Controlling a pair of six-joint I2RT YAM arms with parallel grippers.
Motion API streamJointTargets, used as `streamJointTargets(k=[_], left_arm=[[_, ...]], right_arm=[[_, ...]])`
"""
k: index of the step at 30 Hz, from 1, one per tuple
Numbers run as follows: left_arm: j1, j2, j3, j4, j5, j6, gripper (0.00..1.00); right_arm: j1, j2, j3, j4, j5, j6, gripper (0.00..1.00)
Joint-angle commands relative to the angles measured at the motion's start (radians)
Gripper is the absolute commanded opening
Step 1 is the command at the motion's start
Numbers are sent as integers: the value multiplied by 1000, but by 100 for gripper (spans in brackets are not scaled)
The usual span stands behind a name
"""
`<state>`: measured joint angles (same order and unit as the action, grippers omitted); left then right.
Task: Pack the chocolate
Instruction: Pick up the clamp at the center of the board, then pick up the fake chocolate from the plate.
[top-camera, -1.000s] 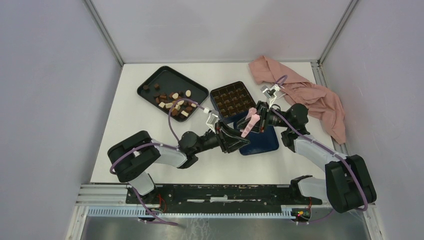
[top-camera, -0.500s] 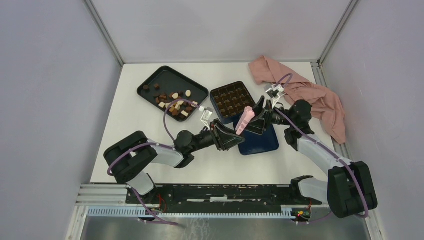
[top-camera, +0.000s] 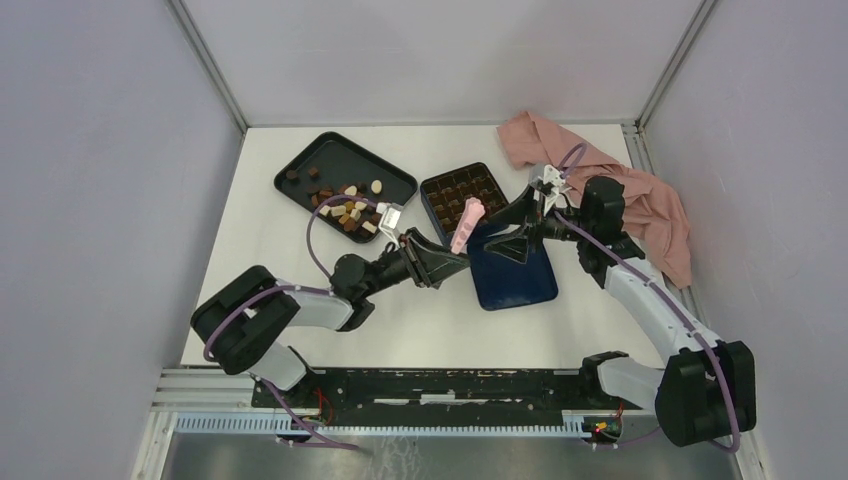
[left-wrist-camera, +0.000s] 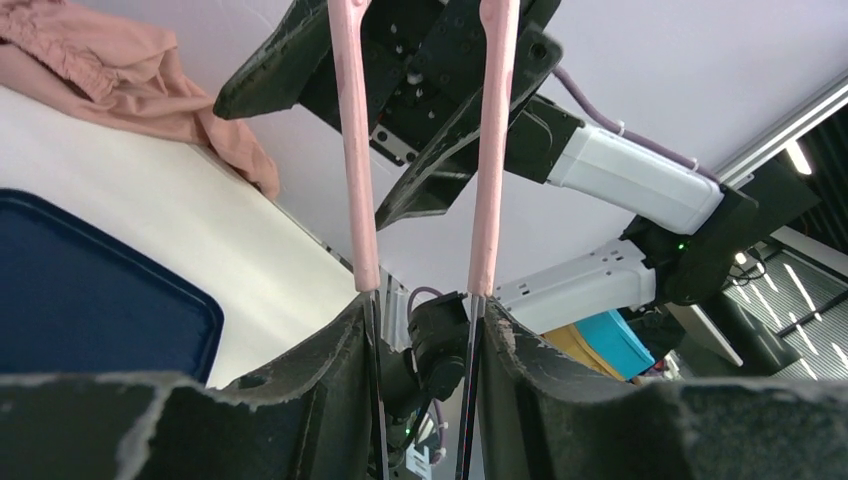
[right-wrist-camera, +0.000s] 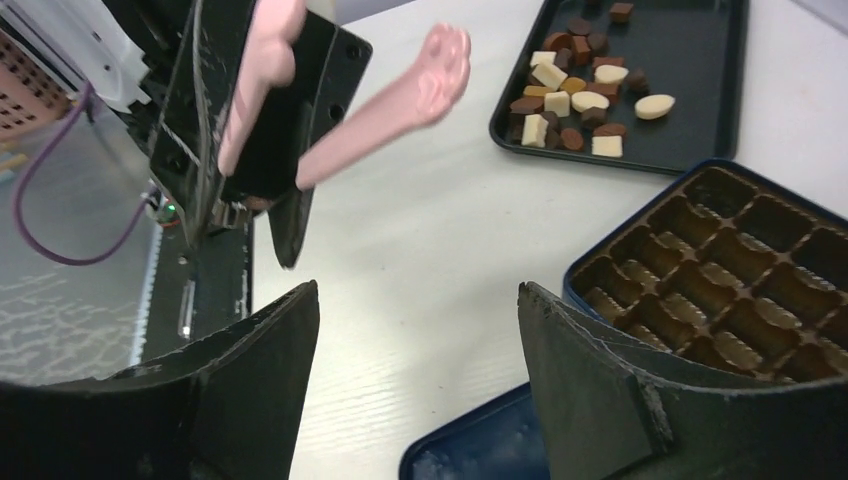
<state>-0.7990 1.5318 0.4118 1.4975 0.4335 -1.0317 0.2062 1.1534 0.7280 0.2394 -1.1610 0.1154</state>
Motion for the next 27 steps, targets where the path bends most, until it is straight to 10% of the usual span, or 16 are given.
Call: streamJointTargets(k=[1,14,27], left_arm=[[45,-71,3,43,52,-55,44],[263,-312,300,-1154,160,256,46],[499,-139,762,-2038,106,678,46]], right_arm=[[-16,-41,68,-191,53,-255,78],[-29,-21,68,-227,137,-297,78],[-29,-16,71,-238,155,-315,77]])
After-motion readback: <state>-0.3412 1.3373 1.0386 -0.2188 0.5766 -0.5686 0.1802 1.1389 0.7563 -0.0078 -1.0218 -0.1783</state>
